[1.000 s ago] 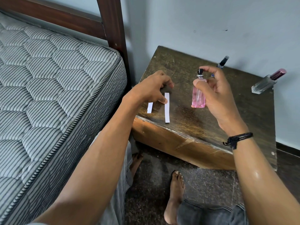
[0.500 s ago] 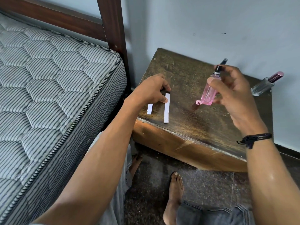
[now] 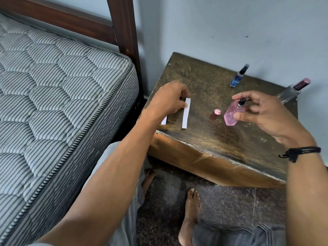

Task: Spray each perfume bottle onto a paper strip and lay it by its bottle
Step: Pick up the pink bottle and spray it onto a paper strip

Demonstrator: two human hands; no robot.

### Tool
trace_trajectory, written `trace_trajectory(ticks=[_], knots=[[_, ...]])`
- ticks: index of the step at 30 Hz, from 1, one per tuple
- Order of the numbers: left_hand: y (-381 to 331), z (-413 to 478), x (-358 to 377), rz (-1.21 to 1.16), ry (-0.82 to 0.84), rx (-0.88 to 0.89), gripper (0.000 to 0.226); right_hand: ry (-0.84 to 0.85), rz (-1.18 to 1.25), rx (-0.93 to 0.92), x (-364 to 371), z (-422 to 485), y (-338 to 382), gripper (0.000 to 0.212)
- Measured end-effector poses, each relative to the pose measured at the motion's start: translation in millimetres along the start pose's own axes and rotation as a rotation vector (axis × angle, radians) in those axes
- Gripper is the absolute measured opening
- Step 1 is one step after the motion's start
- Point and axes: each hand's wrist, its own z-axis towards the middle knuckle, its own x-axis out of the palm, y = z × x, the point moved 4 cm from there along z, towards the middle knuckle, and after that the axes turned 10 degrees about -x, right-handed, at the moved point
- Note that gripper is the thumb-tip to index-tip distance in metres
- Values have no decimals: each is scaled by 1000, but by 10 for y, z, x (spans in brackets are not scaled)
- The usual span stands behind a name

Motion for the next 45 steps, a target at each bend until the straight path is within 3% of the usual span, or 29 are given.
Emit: trace_trajectory(ticks=[9, 19, 23, 28, 32, 36, 40, 45], knots=[[-109, -20, -63, -218, -93, 18, 13, 41, 0, -1, 17, 17, -46, 53], [-553, -211, 403, -8, 144, 318, 41, 94, 56, -1, 21, 19, -46, 65], [-605, -244, 502, 8, 117, 293, 43, 83, 27, 18, -2, 24, -52, 72], [-598, -229, 464, -86, 13, 205, 23, 84, -20, 22, -60, 14, -70, 78], [-567, -203, 345, -345, 6, 88, 19, -52, -62, -101, -128, 18, 77, 65], [-647, -256, 260, -510, -25, 136, 20, -254, -32, -324, -108, 34, 263, 34], [-729, -315, 205, -491, -96, 241, 26, -253, -46, -397, -12, 68, 298, 24], [-748, -330, 207, -500, -112, 272, 28, -230, -50, -409, -13, 74, 281, 30]])
